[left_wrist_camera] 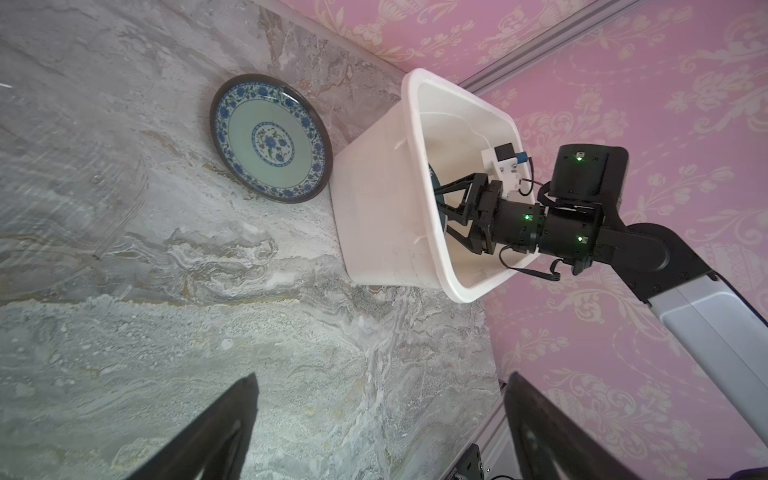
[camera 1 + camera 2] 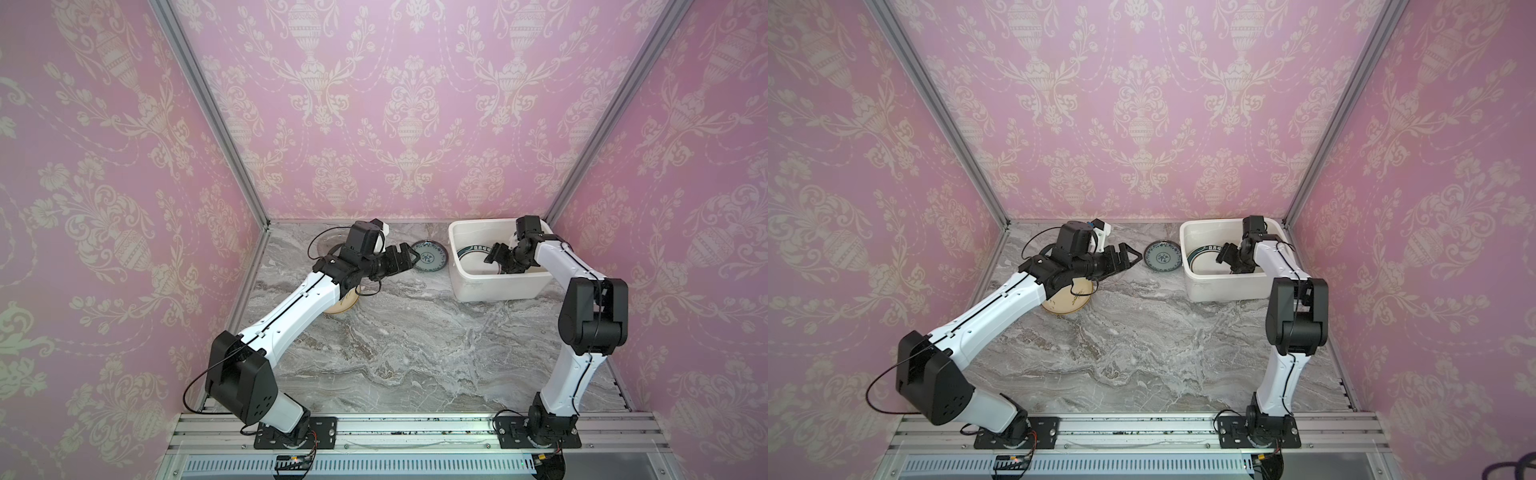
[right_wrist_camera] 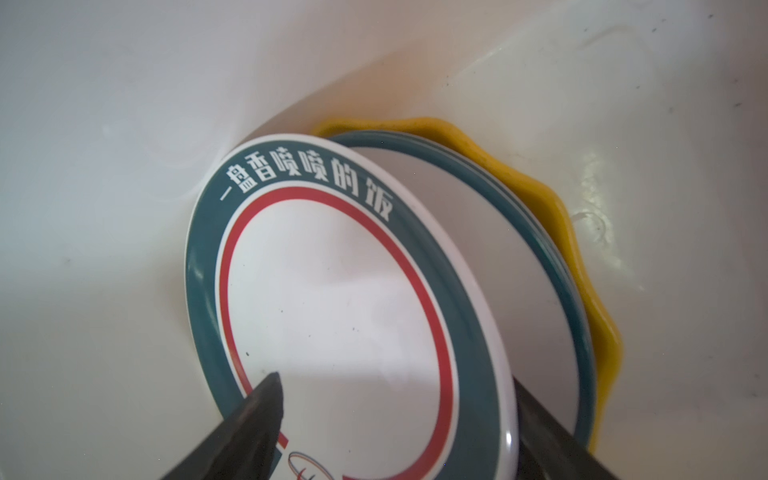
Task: Place the plates into the plastic bin on the countertop
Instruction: 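Open the right gripper and move both grippers toward the cream leaf-painted plate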
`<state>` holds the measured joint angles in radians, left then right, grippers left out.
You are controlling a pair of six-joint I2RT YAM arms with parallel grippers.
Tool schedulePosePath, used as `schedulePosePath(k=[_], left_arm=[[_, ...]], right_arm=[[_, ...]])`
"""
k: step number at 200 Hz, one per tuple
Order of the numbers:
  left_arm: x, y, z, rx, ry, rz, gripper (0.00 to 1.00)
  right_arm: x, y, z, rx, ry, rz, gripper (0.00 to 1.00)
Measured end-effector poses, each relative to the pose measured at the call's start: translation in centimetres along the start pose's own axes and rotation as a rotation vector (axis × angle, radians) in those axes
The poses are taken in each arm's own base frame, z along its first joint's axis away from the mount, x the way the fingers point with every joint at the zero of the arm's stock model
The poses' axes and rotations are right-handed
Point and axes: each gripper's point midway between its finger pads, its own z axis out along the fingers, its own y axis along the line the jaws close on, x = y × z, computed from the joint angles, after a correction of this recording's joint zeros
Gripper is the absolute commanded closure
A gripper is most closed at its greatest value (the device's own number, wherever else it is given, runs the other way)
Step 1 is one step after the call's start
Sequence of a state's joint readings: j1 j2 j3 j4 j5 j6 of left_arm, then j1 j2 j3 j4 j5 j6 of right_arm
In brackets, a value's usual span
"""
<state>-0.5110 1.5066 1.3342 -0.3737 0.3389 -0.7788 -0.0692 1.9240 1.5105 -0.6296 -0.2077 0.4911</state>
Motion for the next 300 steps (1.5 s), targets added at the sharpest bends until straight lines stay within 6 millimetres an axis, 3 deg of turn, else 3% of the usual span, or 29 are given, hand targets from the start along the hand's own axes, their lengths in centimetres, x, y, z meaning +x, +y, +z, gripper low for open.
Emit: schedulePosePath(k=[26, 72, 104, 131, 160, 172, 182, 193, 207, 225, 256, 277, 300], left_arm=[[-0.5, 2.2, -1.8, -0.101, -0.052, -0.044, 0.04], [-1.3, 7.0, -6.9, -0.320, -0.146, -0.119, 0.03], [-0.7, 9.8, -10.4, -0.456, -0.171, -0.142, 0.02], [-0.4, 12.4, -13.6, -0.563, -0.190, -0.147, 0.03], [0.0, 15.2, -16.6, -0.654, -0.204, -0.174, 0.03], [0.3, 16.6, -17.6, -0.684, -0.210, -0.204, 0.03], [0.6, 17.9, -18.3, -0.703, -0.210, -0.234, 0.03], [0.8, 19.1, -18.8, -0.710, -0.210, -0.274, 0.03], [1.0, 20.4, -19.2, -0.708, -0.199, -0.317, 0.03], [1.0, 21.6, -19.3, -0.694, -0.178, -0.355, 0.02], [0.0, 22.7, -18.3, -0.673, -0.141, -0.316, 0.01], [-0.8, 23.6, -17.6, -0.671, -0.130, -0.276, 0.01], [-1.9, 24.8, -16.4, -0.655, -0.120, -0.249, 0.01]], right_arm=[[-0.1, -0.3, -0.3, 0.024, 0.000, 0.000, 0.16], [-0.4, 0.0, -1.2, 0.024, -0.010, -0.010, 0.11], [-0.8, 0.6, -2.9, 0.008, -0.039, -0.013, 0.11], [-1.6, 2.5, -7.6, -0.065, -0.134, -0.004, 0.12], [-1.0, 6.7, -16.2, -0.248, -0.308, -0.032, 0.14], [0.8, 9.4, -19.6, -0.348, -0.362, -0.072, 0.14], [3.4, 12.2, -21.8, -0.447, -0.378, -0.120, 0.14], [6.5, 14.6, -23.1, -0.538, -0.368, -0.165, 0.16], [10.9, 17.0, -23.3, -0.633, -0.318, -0.206, 0.17], [16.7, 18.6, -21.0, -0.676, -0.212, -0.231, 0.17], [25.9, 20.1, -15.1, -0.633, -0.034, -0.265, 0.19], [30.3, 21.3, -12.3, -0.613, 0.028, -0.278, 0.19], [32.8, 23.1, -9.5, -0.617, 0.055, -0.247, 0.20]])
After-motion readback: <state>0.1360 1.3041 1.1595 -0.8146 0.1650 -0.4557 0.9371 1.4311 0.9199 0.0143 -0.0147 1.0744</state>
